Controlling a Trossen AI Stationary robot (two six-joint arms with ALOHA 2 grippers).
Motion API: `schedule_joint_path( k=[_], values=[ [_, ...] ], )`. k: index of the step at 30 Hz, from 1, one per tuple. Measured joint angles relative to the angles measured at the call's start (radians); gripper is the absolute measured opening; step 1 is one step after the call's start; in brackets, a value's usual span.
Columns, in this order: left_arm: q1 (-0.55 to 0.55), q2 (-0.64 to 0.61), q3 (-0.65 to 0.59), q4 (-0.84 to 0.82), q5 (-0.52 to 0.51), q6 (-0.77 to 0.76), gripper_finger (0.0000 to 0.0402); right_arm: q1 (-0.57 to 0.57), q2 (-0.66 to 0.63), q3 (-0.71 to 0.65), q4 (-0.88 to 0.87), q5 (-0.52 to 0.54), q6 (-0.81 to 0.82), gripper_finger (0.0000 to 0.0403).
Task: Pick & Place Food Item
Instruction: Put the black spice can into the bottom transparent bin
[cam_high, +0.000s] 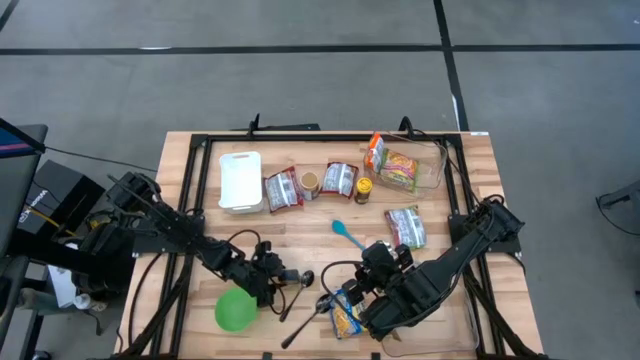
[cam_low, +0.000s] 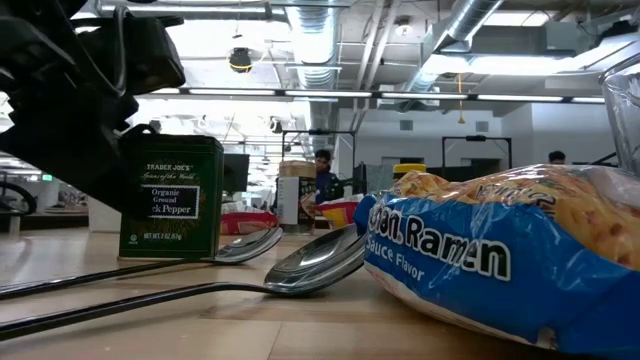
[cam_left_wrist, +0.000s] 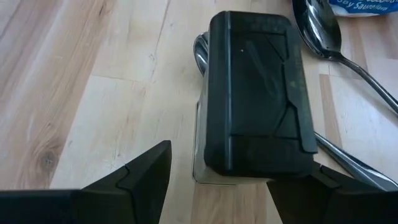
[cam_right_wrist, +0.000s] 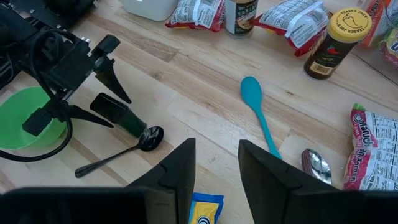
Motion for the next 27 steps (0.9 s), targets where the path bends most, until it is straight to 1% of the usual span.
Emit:
schedule_joint_path(
  k=[10, 21, 27],
  values=[
    [0.0, 0.0, 0.0, -0.001, 0.0, 0.0, 0.0237, -0.001, 0.0, 0.0, 0.0, 0.0, 0.0, 0.0116],
    [0.025, 0.0, 0.0, 0.002, 0.0, 0.0, 0.0237, -0.001, 0.0, 0.0, 0.001, 0.0, 0.0, 0.0116],
    [0.024, 0.0, 0.0, 0.002, 0.016, 0.0, 0.0237, -0.002, 0.0, 0.0, 0.002, 0.001, 0.0, 0.0116]
  ],
)
